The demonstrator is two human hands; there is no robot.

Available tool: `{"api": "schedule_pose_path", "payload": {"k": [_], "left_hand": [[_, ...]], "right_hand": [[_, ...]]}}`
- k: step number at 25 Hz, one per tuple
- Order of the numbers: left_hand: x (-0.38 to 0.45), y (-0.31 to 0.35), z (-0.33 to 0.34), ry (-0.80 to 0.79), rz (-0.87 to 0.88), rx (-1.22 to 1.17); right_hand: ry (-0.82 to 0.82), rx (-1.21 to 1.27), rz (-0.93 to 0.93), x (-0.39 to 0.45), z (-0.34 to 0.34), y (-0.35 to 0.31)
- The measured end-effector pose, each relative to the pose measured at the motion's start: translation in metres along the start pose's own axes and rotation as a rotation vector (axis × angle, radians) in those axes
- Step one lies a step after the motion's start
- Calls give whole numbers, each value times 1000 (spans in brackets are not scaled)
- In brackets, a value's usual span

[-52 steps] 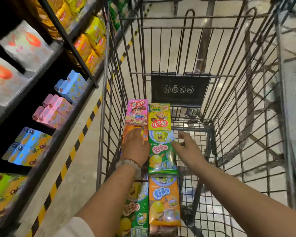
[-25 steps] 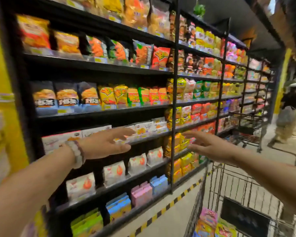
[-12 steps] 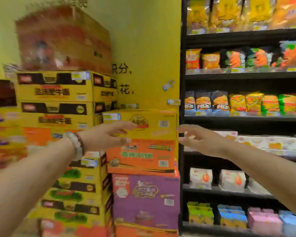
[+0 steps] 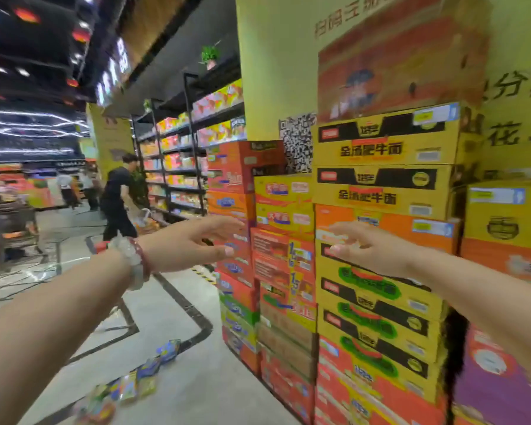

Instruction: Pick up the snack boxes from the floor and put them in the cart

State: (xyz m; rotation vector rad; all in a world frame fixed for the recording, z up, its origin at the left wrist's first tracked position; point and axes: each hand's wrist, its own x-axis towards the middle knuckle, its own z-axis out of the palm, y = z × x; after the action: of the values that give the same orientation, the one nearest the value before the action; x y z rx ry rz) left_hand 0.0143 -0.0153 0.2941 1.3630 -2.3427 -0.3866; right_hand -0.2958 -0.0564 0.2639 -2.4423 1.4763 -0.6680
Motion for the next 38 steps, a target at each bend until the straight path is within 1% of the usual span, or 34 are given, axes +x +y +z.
{"api": "schedule_pose_path", "payload": {"k": [3, 7, 13, 17, 19, 24, 27, 29, 34, 38], "left_hand": [[-36, -60, -29, 68, -157, 1], [-63, -130, -51, 139, -298, 9], [-52, -217, -72, 222, -477, 28], [-44, -275, -79, 314, -591, 16], [-48, -309, -79, 315, -641, 6], [-63, -413, -80, 340, -717, -75], [-66, -494, -83, 343, -784, -115], [-67, -547, -88, 350, -779, -117], [-73, -656, -88, 309, -863, -171], [-84, -737, -77, 252, -940, -256]], "right_hand": [[-114, -7, -100, 67, 45, -43], [-208, 55, -242, 151, 96, -86], [-335, 145, -422, 273, 154, -122], [-446, 181, -498, 347, 197, -143], [-489, 187, -539, 377, 226, -155], [-593, 266, -562, 457, 318, -189], [-642, 300, -547, 510, 382, -213], [-668, 341, -518, 545, 422, -230], [-755, 392, -464, 616, 508, -268], [-863, 399, -486, 668, 589, -295]]}}
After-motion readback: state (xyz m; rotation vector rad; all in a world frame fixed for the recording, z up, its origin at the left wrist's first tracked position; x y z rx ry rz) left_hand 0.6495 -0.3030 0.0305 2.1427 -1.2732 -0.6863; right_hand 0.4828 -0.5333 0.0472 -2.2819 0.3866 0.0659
